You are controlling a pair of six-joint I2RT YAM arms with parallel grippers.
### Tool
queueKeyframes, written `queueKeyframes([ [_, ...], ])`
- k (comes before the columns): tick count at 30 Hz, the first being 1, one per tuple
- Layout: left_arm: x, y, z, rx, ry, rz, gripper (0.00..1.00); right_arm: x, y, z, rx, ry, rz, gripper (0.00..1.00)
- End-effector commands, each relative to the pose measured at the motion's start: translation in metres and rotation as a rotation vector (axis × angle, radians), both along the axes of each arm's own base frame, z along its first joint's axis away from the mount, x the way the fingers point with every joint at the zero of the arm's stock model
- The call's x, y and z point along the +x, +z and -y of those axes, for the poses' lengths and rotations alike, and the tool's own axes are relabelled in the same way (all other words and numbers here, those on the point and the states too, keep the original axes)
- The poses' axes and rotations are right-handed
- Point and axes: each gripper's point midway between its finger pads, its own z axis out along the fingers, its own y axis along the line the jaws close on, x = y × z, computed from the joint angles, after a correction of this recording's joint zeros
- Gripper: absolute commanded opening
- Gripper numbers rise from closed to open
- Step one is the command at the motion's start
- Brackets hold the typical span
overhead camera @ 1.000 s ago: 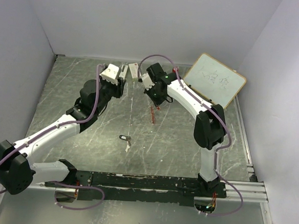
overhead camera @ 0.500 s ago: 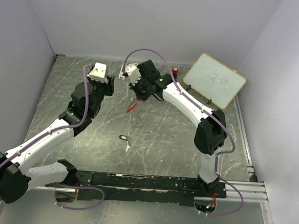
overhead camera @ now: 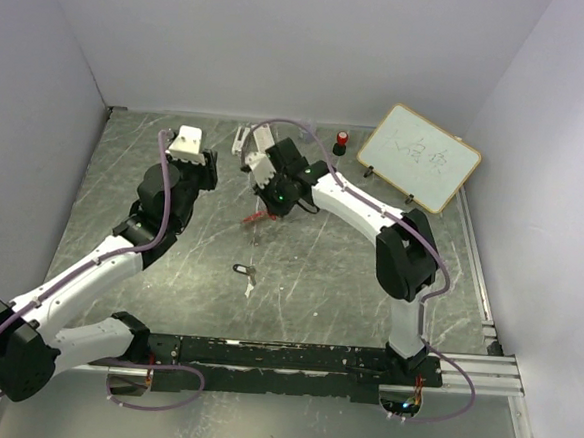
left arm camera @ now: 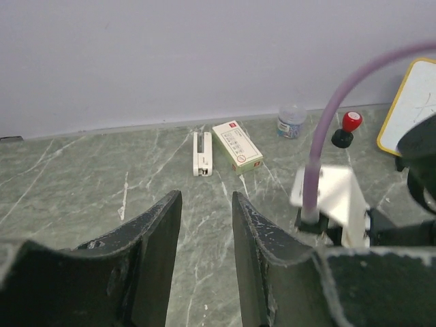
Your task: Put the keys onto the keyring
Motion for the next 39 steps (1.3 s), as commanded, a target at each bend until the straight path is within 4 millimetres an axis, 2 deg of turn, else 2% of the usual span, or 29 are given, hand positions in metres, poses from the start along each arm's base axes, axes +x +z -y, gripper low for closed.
queueKeyframes([
  [1, 0.004, -0.001, 0.004, -0.026, -0.016, -0.003, 0.46, -0.012, -0.011, 0.027, -0.050, -0.056, -0.033, 0.00],
  [9, 0.008, -0.011, 0.014, -0.037, -0.049, -0.029, 0.44, -0.020, -0.019, 0.073, -0.174, -0.183, -0.054, 0.00],
  [18, 0.010, -0.014, 0.018, -0.038, -0.062, -0.038, 0.44, -0.042, -0.033, 0.124, -0.348, -0.315, -0.154, 0.00],
  [20, 0.010, -0.014, 0.018, -0.040, -0.064, -0.038, 0.44, -0.044, -0.030, 0.138, -0.392, -0.372, -0.142, 0.16],
  [22, 0.010, -0.015, 0.020, -0.047, -0.070, -0.038, 0.44, -0.042, -0.024, 0.145, -0.404, -0.413, -0.118, 0.26],
  [25, 0.011, -0.016, 0.022, -0.055, -0.080, -0.043, 0.43, -0.033, -0.015, 0.150, -0.389, -0.468, -0.076, 0.34],
  [32, 0.008, -0.011, 0.020, -0.051, -0.076, -0.036, 0.44, -0.003, 0.010, 0.150, -0.289, -0.594, 0.051, 0.36],
  [36, 0.005, -0.013, 0.017, -0.056, -0.069, -0.045, 0.46, 0.007, 0.018, 0.134, -0.135, -0.611, 0.036, 0.36],
  [39, 0.005, -0.019, 0.015, -0.084, -0.047, -0.076, 0.50, 0.005, 0.020, 0.117, -0.030, -0.570, 0.027, 0.34],
])
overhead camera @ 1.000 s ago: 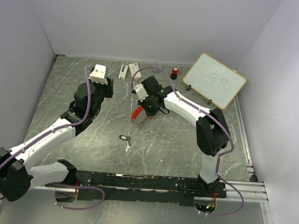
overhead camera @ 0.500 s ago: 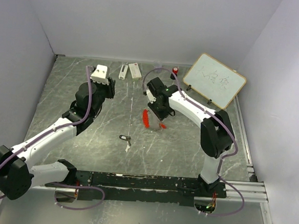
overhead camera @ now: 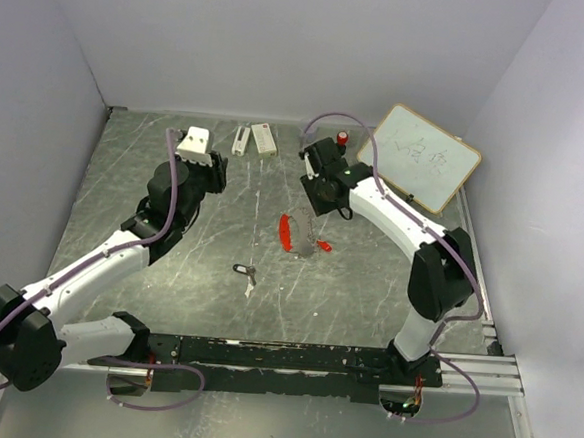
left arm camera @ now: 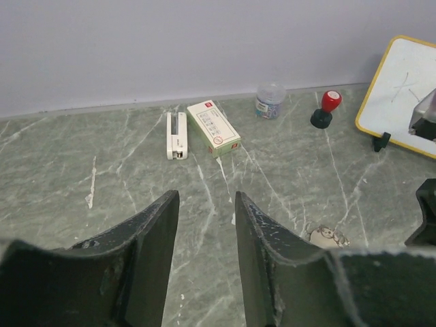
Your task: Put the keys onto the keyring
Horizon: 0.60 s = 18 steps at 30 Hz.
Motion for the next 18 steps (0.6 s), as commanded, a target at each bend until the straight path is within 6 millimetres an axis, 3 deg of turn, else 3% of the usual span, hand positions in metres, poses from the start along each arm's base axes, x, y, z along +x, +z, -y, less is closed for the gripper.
queueKeyframes([
  [1, -0.003, 0.004, -0.006, -0.059, 0.028, -0.019, 0.51, 0.005, 0.012, -0.027, 0.196, 0.020, 0.069, 0.33],
  [10, -0.010, -0.021, 0.016, -0.163, -0.074, -0.107, 0.65, 0.012, 0.000, -0.049, 0.365, 0.036, 0.142, 0.30],
  [14, -0.014, -0.030, 0.030, -0.173, -0.151, -0.122, 0.67, 0.032, -0.012, -0.052, 0.409, 0.027, 0.146, 0.32],
  [18, -0.010, -0.039, 0.037, -0.152, -0.180, -0.138, 0.67, 0.056, -0.036, -0.050, 0.401, 0.029, 0.114, 0.35],
])
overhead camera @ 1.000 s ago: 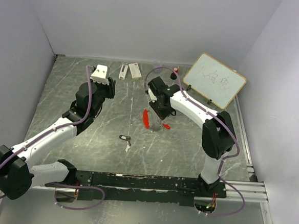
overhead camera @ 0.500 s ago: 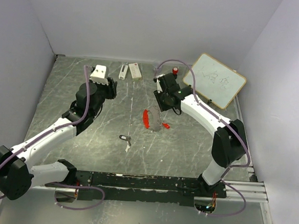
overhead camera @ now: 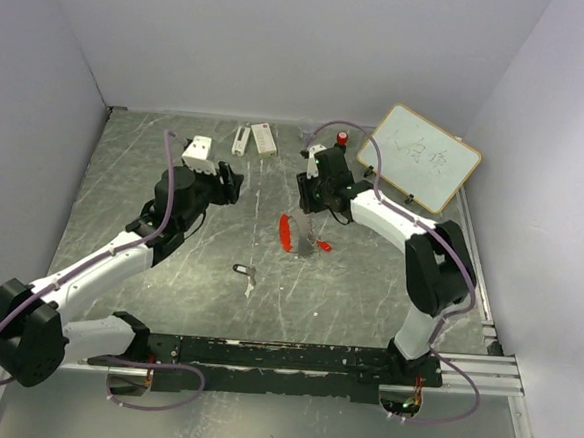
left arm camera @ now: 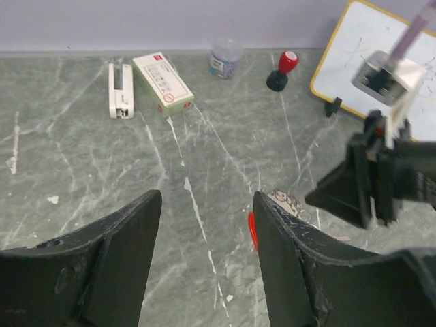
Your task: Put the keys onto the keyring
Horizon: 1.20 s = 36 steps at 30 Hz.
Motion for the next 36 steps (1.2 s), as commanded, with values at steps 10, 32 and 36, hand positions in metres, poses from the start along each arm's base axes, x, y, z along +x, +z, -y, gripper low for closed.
queueKeyframes([
  [10, 0.009, -0.031, 0.026, -0.006, -0.118, -0.052, 0.66, 0.064, -0.048, -0.009, 0.022, 0.054, -0.006, 0.36],
  [32, 0.017, -0.045, 0.024, 0.013, -0.116, -0.085, 0.65, 0.065, -0.074, -0.012, 0.021, 0.090, -0.035, 0.00],
  [36, 0.018, -0.047, 0.024, 0.009, -0.115, -0.086, 0.65, 0.067, -0.071, -0.012, 0.017, 0.096, -0.018, 0.00],
])
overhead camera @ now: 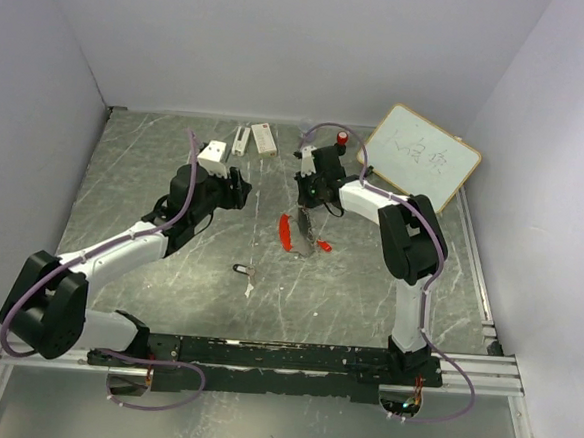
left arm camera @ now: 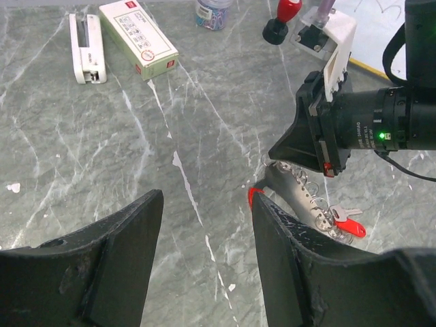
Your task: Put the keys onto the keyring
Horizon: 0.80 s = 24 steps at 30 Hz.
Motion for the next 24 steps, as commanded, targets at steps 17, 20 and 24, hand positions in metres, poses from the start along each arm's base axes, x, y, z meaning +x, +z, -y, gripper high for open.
queueKeyframes([
  [17, 0.000, 0.030, 0.006, -0.057, -0.051, 0.074, 0.64, -0.035, 0.109, -0.002, 0.147, 0.229, 0.416, 0.00],
  [20, -0.006, 0.037, 0.008, -0.060, -0.080, 0.100, 0.63, -0.054, 0.133, -0.002, 0.181, 0.305, 0.510, 0.00],
  [24, -0.012, 0.049, 0.008, -0.066, -0.100, 0.135, 0.63, -0.084, 0.158, -0.006, 0.232, 0.436, 0.644, 0.00],
])
